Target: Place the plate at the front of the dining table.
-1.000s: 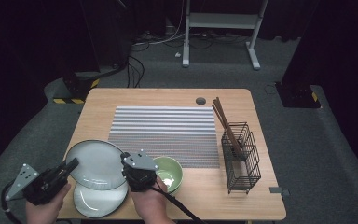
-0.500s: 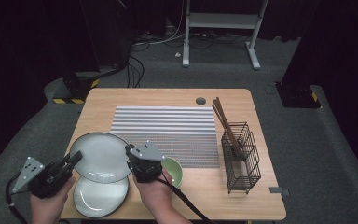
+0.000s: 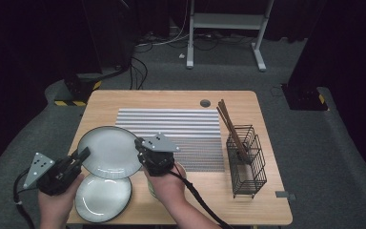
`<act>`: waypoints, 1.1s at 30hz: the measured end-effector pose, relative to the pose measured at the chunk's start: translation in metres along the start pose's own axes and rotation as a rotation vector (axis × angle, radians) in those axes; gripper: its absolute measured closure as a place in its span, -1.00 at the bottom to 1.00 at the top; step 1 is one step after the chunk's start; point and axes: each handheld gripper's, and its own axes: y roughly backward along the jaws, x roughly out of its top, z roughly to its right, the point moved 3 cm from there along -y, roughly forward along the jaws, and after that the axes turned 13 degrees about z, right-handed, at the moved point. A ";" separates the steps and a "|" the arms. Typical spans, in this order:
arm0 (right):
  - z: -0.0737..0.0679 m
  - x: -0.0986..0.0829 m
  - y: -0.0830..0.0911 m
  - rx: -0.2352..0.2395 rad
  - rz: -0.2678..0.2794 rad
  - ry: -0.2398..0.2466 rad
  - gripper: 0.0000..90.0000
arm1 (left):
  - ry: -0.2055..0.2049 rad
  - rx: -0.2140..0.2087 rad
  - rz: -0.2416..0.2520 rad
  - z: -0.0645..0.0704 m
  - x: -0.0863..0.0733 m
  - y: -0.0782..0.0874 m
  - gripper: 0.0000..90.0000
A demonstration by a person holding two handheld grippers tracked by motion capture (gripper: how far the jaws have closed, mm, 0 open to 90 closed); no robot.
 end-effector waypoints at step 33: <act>0.048 0.003 0.012 -0.065 0.036 0.001 0.82 | -0.002 -0.052 -0.044 0.028 0.000 -0.049 0.75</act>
